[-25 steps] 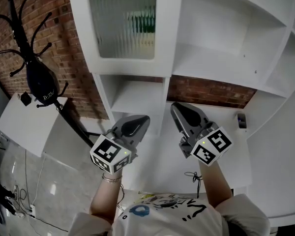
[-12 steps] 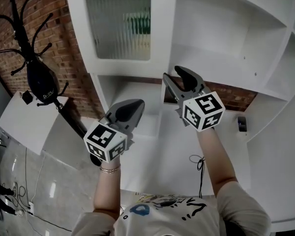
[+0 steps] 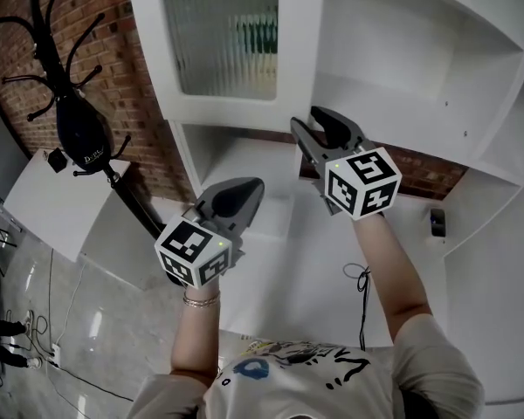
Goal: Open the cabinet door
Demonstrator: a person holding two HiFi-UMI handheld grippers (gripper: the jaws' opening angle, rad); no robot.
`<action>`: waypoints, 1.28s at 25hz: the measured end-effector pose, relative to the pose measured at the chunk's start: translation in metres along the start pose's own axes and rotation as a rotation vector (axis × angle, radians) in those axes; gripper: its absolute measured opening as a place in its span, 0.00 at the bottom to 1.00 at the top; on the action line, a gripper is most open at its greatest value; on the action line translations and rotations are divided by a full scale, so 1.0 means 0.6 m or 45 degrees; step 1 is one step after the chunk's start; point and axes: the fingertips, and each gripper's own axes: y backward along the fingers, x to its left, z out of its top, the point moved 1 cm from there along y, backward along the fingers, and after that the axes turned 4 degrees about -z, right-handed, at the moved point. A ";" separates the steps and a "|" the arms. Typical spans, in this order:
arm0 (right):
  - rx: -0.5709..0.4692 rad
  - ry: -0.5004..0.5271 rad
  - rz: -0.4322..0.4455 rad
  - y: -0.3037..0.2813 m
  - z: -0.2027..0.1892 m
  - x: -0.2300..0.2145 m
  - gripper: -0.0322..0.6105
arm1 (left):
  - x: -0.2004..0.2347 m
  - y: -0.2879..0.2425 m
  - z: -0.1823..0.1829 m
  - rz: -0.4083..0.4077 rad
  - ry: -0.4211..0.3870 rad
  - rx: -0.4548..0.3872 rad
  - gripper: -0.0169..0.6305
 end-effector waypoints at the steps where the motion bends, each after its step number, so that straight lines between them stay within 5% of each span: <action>1: 0.000 -0.009 0.002 0.001 0.000 0.000 0.31 | -0.002 0.001 0.000 0.000 0.004 -0.005 0.05; 13: -0.039 -0.072 0.067 0.051 0.020 0.044 0.21 | -0.004 0.057 -0.017 0.090 0.037 -0.004 0.05; 25: -0.125 -0.120 0.340 0.123 0.057 0.169 0.17 | -0.020 0.113 -0.041 0.173 0.080 0.011 0.05; 32: -0.171 -0.165 0.606 0.144 0.080 0.270 0.16 | -0.019 0.185 -0.044 0.305 0.105 -0.017 0.05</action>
